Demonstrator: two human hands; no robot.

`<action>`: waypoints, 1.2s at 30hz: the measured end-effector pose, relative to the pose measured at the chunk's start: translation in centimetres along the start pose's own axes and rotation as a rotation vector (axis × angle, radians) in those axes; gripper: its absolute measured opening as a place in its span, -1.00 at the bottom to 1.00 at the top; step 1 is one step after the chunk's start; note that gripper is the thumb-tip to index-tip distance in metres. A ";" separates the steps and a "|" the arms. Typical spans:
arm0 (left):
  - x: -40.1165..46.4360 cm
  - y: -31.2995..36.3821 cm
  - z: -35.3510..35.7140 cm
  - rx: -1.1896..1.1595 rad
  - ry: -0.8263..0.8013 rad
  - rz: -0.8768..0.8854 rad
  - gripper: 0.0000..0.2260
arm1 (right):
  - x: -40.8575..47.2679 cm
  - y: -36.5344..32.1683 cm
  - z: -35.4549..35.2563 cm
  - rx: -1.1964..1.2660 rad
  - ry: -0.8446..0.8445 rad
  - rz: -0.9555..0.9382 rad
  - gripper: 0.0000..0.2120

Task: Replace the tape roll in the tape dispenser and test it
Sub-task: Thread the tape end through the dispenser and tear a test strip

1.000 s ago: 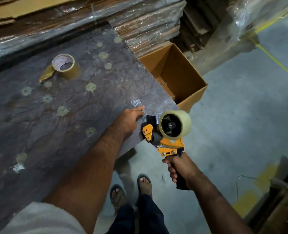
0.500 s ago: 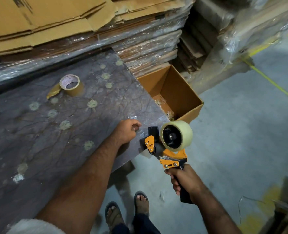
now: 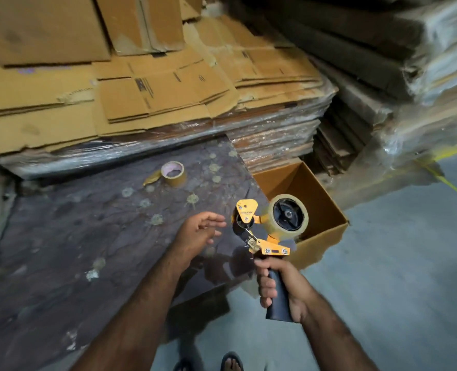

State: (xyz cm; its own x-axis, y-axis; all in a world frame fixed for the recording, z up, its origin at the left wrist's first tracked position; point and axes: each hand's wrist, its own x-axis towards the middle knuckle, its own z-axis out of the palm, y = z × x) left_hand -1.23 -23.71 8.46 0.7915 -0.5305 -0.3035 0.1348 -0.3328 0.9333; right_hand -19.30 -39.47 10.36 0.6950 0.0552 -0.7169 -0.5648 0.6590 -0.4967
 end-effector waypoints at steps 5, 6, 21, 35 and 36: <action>-2.2 1.7 -2.5 -0.023 0.117 0.018 -0.68 | 0.9 -1.0 2.4 -0.034 -0.162 0.042 -0.73; -2.6 1.9 -3.0 -0.018 0.135 0.014 -0.68 | 1.1 -1.1 2.8 -0.048 -0.185 0.051 -0.73; -2.3 -2.1 -6.3 0.196 0.307 -0.129 -0.71 | 9.6 -4.8 3.9 -0.514 0.192 -0.119 -0.74; -2.4 -6.8 -8.5 0.431 0.337 -0.208 -0.70 | 22.3 -4.3 4.0 -1.209 0.748 -0.302 -0.54; -2.4 -6.9 -8.5 0.456 0.336 -0.205 -0.68 | 22.8 -4.3 3.9 -1.226 0.760 -0.299 -0.54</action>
State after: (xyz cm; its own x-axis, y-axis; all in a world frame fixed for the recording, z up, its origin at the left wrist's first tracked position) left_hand 1.05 -13.50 4.43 0.9316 -0.1693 -0.3218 0.0941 -0.7425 0.6632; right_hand 0.70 -38.06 -1.94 0.6744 -0.6192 -0.4021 -0.7305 -0.4801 -0.4858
